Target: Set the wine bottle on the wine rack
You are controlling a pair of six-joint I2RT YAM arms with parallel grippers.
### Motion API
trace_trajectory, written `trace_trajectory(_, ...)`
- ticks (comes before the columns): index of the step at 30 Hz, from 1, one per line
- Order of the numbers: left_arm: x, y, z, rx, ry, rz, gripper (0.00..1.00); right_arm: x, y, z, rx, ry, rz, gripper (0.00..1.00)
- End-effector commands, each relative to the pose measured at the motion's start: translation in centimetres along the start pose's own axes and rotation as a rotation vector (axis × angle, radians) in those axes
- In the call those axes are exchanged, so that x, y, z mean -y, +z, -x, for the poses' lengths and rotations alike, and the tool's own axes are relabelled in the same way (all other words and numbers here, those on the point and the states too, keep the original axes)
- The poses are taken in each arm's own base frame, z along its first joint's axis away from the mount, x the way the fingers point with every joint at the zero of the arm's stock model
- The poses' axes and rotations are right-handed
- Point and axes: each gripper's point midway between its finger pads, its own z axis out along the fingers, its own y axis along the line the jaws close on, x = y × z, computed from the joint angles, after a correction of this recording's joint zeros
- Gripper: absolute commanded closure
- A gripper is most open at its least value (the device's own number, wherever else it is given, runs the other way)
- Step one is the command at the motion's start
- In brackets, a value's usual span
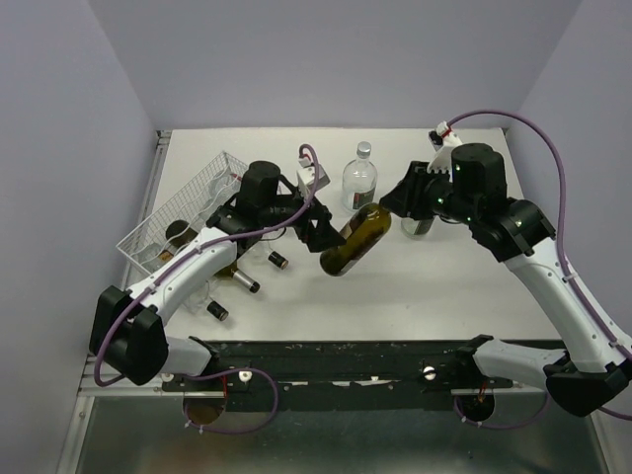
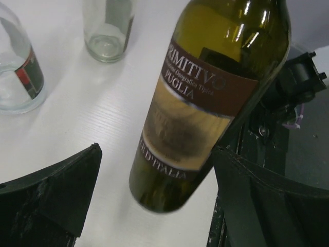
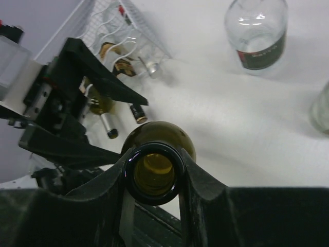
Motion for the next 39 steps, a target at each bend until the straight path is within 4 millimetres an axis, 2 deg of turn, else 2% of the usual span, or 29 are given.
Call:
trace_trajectory(1, 2.8, 0.3, 0.3, 0.031, 0.162, -0.115, 0.01, -6.6, -1.0, 2.9, 0.075, 0.092, 0.322, 0.99)
trace_trajectory(9, 5.2, -0.6, -1.9, -0.007, 0.177, -0.249, 0.01, -8.2, -1.7, 3.3, 0.085, 0.088, 0.415, 0.99)
trace_trajectory(14, 6.8, -1.4, -2.5, -0.001, 0.181, -0.323, 0.01, -8.9, -2.1, 4.0, 0.103, 0.073, 0.449, 0.99)
trace_trajectory(21, 6.6, -1.6, -3.3, -0.033, 0.203, -0.318, 0.01, -10.4, -4.1, 4.5, 0.144, 0.014, 0.545, 1.00)
trace_trajectory(25, 6.3, -1.4, -2.5, -0.014, 0.217, -0.295, 0.02, -11.1, -5.2, 4.5, 0.160, -0.013, 0.589, 0.99)
trace_trajectory(27, 5.9, -1.2, -1.8, -0.013, 0.211, -0.270, 0.15, -11.1, -5.4, 4.4, 0.163, -0.015, 0.598, 0.99)
trace_trajectory(29, 5.6, -1.1, -1.4, -0.018, 0.209, -0.251, 0.37, -11.1, -5.4, 4.3, 0.159, -0.012, 0.600, 0.99)
trace_trajectory(32, 5.5, -1.1, -0.5, -0.010, 0.223, -0.245, 0.66, -11.2, -5.2, 4.0, 0.139, 0.014, 0.604, 0.99)
trace_trajectory(33, 5.5, -1.0, -0.3, -0.004, 0.230, -0.247, 0.90, -11.3, -5.4, 4.0, 0.134, 0.015, 0.612, 0.99)
trace_trajectory(34, 5.5, -1.1, 0.1, 0.002, 0.237, -0.239, 1.00, -11.4, -5.4, 4.0, 0.130, 0.021, 0.613, 0.99)
trace_trajectory(36, 5.6, -1.2, 0.3, 0.011, 0.251, -0.238, 1.00, -11.3, -5.4, 4.0, 0.125, 0.028, 0.608, 0.98)
trace_trajectory(37, 5.6, -1.2, 0.6, 0.019, 0.263, -0.229, 1.00, -11.3, -5.4, 4.0, 0.128, 0.025, 0.604, 0.93)
trace_trajectory(39, 5.4, -1.4, 0.9, 0.031, 0.284, -0.206, 1.00, -11.0, -5.4, 3.9, 0.134, 0.015, 0.590, 0.64)
